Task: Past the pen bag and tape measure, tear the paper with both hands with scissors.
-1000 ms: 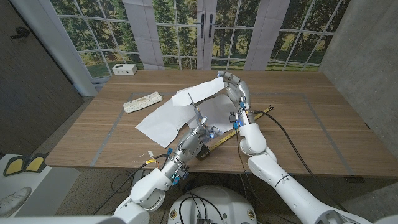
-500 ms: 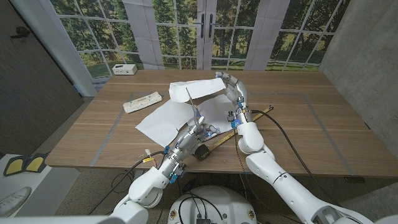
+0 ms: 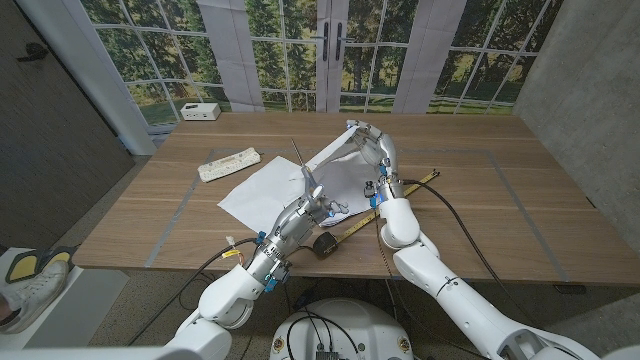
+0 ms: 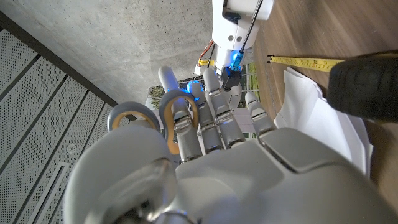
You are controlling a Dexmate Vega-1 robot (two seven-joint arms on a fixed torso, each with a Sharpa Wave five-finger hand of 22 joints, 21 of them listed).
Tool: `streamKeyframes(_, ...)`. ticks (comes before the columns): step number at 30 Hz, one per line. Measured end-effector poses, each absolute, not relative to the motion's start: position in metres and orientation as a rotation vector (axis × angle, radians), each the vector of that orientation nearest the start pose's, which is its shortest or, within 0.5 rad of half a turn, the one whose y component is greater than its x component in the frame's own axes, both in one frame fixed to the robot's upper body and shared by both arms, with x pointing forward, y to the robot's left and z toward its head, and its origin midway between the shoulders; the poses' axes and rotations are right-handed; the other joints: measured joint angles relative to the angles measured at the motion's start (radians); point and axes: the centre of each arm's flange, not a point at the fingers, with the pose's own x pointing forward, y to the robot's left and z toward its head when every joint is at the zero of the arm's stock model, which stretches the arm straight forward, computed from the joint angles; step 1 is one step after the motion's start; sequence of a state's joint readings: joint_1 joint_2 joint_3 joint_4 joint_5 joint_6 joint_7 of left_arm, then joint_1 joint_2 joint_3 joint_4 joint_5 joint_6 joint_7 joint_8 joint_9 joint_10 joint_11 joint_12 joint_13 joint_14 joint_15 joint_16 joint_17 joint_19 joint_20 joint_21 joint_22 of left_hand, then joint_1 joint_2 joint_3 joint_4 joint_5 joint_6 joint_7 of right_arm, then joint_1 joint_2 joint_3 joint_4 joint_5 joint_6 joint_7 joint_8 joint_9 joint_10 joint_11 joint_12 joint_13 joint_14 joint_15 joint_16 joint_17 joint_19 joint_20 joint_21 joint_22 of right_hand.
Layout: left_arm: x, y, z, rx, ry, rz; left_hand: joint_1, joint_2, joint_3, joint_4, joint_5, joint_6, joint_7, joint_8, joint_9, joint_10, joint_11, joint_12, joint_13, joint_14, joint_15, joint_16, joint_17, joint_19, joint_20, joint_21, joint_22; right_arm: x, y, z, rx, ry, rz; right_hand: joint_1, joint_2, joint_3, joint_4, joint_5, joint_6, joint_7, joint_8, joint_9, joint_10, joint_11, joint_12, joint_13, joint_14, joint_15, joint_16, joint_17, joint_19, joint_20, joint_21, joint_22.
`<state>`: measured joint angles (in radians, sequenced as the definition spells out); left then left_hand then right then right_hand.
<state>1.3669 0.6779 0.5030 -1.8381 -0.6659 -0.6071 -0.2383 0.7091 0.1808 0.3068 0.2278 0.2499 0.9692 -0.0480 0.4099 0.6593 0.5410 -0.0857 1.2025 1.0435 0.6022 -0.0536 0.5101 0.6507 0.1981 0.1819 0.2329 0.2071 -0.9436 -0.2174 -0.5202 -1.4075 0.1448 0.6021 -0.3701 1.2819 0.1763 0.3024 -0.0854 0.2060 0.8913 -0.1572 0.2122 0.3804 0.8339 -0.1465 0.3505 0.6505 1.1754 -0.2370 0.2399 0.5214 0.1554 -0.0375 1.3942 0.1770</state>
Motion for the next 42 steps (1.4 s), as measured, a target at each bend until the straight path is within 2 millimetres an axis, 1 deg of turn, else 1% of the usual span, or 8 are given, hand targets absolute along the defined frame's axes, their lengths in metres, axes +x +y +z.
streamKeyframes(3,0.453,0.163,-0.152,-0.082,-0.708,-0.773,-0.013,0.000,0.004,-0.001,-0.007,0.000,0.000,0.008,0.010,0.000,0.000,0.000,-0.001,0.000,0.000,-0.004,0.001,0.000,0.000,0.000,0.000,0.575,-0.108,-0.042,0.053,-0.942,0.156,0.000,0.000,0.001,-0.001,0.000,0.000,0.000,0.000,0.000,0.000,0.000,0.000,0.000,0.000,0.000,0.000,0.000,-0.001,0.001,0.000,0.000)
streamKeyframes(4,0.453,0.163,-0.152,-0.081,-0.708,-0.772,-0.016,-0.003,0.041,0.000,-0.007,0.000,0.000,0.010,0.013,0.000,0.000,0.000,-0.002,0.000,0.000,-0.004,0.001,0.000,0.000,0.000,0.000,0.575,-0.108,-0.042,0.053,-0.942,0.156,0.000,0.000,0.001,-0.001,0.000,0.000,0.000,0.000,0.000,0.000,0.000,0.000,0.000,0.000,0.000,0.000,0.000,-0.004,0.004,0.000,0.000)
streamKeyframes(9,0.452,0.165,-0.154,-0.080,-0.704,-0.767,-0.024,-0.010,0.060,0.000,-0.008,-0.011,-0.003,0.012,0.026,-0.014,-0.014,-0.004,-0.006,0.000,0.000,-0.004,0.001,0.000,0.000,0.000,0.000,0.576,-0.108,-0.043,0.057,-0.938,0.157,0.000,0.000,0.001,-0.001,0.000,0.000,0.000,0.000,0.000,0.000,0.000,-0.007,0.001,0.000,0.000,0.000,0.000,-0.004,0.004,0.000,0.000)
streamKeyframes(19,0.450,0.170,-0.155,-0.069,-0.719,-0.743,-0.024,-0.010,0.060,0.000,-0.008,-0.012,-0.002,0.030,0.044,-0.016,-0.016,-0.011,-0.016,0.000,0.000,-0.004,0.005,0.000,0.000,0.000,0.000,0.577,-0.103,-0.042,0.061,-0.937,0.169,-0.004,-0.004,0.001,-0.001,0.000,0.000,0.000,0.000,-0.005,0.000,0.000,-0.007,0.002,0.000,0.000,0.000,0.005,-0.009,-0.002,0.002,0.000)
streamKeyframes(34,0.448,0.174,-0.155,-0.065,-0.735,-0.730,-0.034,-0.016,0.060,0.000,-0.008,-0.006,0.004,0.034,0.052,-0.016,-0.016,-0.016,-0.026,-0.002,-0.002,-0.011,0.005,0.000,0.000,0.000,0.000,0.573,-0.100,-0.042,0.063,-0.943,0.177,-0.004,-0.004,0.006,-0.006,0.000,0.000,0.000,0.000,-0.005,0.000,0.000,-0.008,0.001,0.000,0.000,0.000,0.005,-0.009,-0.002,0.004,0.000)
streamKeyframes(35,0.448,0.174,-0.155,-0.065,-0.735,-0.730,-0.034,-0.016,0.069,0.000,-0.008,-0.006,0.004,0.034,0.052,-0.016,-0.016,-0.016,-0.027,-0.004,-0.004,-0.011,0.005,0.000,0.000,0.000,0.000,0.573,-0.100,-0.042,0.063,-0.943,0.177,-0.004,-0.004,0.006,-0.006,0.000,0.000,0.000,0.000,-0.005,0.000,0.000,-0.008,0.001,0.000,0.000,0.000,0.005,-0.009,-0.002,0.004,0.000)
streamKeyframes(36,0.448,0.175,-0.156,-0.064,-0.736,-0.729,-0.034,-0.016,0.099,0.003,-0.008,-0.007,0.004,0.034,0.052,-0.016,-0.016,-0.018,-0.027,-0.004,-0.004,-0.011,0.005,0.000,0.000,0.000,0.000,0.573,-0.100,-0.042,0.062,-0.942,0.176,-0.004,-0.004,0.006,-0.006,0.000,0.000,0.000,0.000,-0.005,0.000,0.000,-0.008,0.001,0.000,0.000,0.000,0.005,-0.009,-0.002,0.004,0.000)
streamKeyframes(42,0.450,0.173,-0.155,-0.068,-0.738,-0.727,-0.034,-0.016,0.101,0.003,-0.013,-0.007,0.004,0.034,0.052,-0.027,-0.016,-0.019,-0.028,-0.004,-0.004,-0.011,0.005,0.000,0.000,0.000,0.000,0.573,-0.100,-0.043,0.058,-0.937,0.175,-0.004,-0.004,0.006,-0.006,0.000,0.000,0.000,-0.005,-0.005,0.000,0.000,-0.008,0.001,0.000,0.000,0.000,0.005,-0.009,-0.002,0.004,0.000)
